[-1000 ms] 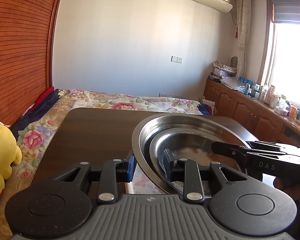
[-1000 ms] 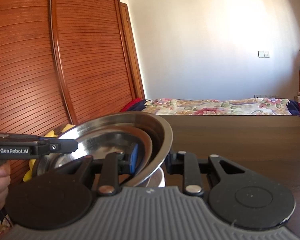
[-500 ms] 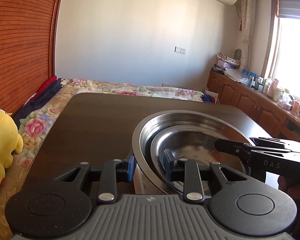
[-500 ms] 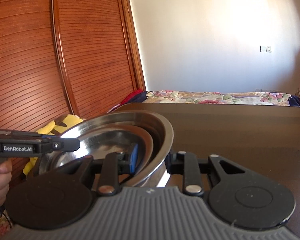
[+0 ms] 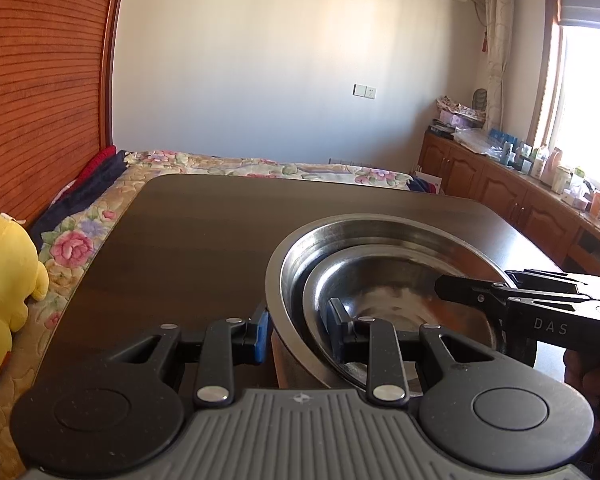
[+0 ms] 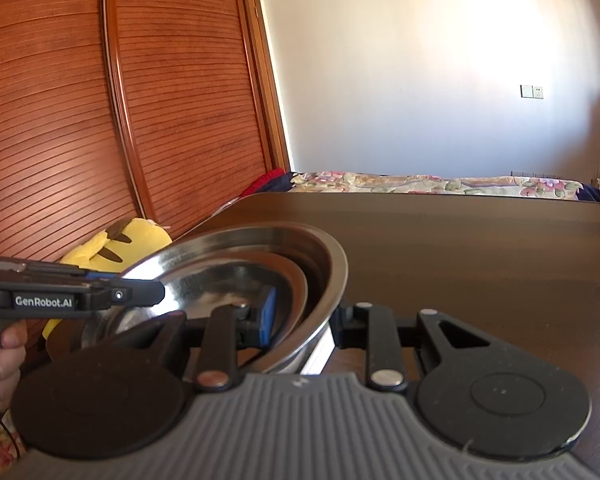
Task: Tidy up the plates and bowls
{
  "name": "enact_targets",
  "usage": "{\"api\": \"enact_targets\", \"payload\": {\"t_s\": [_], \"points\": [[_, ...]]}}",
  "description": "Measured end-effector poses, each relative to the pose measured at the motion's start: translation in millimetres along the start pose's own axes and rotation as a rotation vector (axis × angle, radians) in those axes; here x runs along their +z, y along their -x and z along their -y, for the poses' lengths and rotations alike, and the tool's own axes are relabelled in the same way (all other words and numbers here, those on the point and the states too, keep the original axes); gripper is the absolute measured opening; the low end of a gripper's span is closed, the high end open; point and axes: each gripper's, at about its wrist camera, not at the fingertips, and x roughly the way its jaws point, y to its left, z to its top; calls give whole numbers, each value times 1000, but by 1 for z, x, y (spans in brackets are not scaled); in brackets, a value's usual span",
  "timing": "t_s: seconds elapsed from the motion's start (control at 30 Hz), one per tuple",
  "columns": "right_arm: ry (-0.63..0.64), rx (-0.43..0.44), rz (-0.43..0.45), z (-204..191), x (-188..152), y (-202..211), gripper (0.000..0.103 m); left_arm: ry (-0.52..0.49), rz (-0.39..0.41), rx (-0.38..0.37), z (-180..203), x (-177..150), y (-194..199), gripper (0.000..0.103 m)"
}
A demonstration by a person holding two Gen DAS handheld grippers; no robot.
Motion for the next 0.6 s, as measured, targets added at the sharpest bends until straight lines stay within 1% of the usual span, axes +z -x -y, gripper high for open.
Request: {"api": "enact_targets", "payload": {"t_s": [0.47,0.57,0.6], "points": [[-9,8,-6,2,-2,-2,31,-24,19,13,8,-5,2,32],[-5,3,-4,1,-3,-2,31,-24,20,22,9,-5,2,38],[-4,3,-5,1,-3,-1,31,-25,21,26,9,-4,2,43]]}}
